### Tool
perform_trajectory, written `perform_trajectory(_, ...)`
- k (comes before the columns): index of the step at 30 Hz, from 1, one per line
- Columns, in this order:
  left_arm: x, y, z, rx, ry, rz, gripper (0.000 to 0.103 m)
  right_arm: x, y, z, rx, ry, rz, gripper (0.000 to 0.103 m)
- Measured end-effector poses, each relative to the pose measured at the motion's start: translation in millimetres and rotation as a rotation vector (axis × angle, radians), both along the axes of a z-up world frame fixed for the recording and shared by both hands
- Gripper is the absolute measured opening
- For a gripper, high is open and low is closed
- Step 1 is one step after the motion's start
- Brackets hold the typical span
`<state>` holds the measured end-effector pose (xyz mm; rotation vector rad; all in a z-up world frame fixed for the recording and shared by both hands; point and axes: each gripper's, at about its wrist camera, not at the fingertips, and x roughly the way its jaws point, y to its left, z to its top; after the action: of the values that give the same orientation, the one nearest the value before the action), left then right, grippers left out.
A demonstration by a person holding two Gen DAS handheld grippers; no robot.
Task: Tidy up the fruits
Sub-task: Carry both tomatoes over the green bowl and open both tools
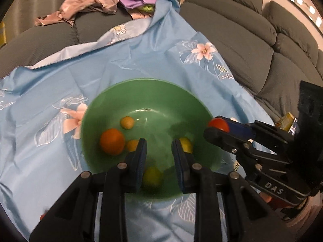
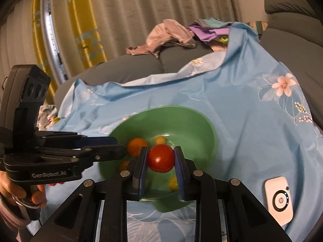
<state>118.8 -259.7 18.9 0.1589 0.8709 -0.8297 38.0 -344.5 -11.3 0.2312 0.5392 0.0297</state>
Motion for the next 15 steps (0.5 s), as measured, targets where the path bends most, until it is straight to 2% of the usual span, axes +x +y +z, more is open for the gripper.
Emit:
perform_trajectory(6,11.5,-13.2,-16.5,0.033,0.036,0.011,0.025,6.5,-9.7,-10.0,-0.012,0.051,-0.029,0.028)
perform_trajectory(9,14.3,-17.9,-22.2,0.049,0.047,0.021,0.030,7.8,-12.0,-13.2,-0.019,0.069,-0.045,0.028)
perform_trajectory(11,15.2,-19.7,-24.3,0.058,0.052,0.023,0.041,8.0,-13.1,-13.8,-0.020,0.080,-0.051,0.028)
perform_trajectory(12,15.8,-20.2,-24.6,0.061,0.053,0.025,0.057,8.8,-13.5,-13.6,-0.020,0.083,-0.051,0.028)
perform_trajectory(13,15.6,-19.6,-24.3,0.062,0.053,0.030,0.067,8.9,-13.6,-12.9,-0.023,0.086,-0.055,0.028)
perform_trajectory(15,14.7,-18.0,-22.4,0.059,0.047,0.037,0.068,8.1,-13.1,-11.8,-0.028,0.084,-0.061,0.034)
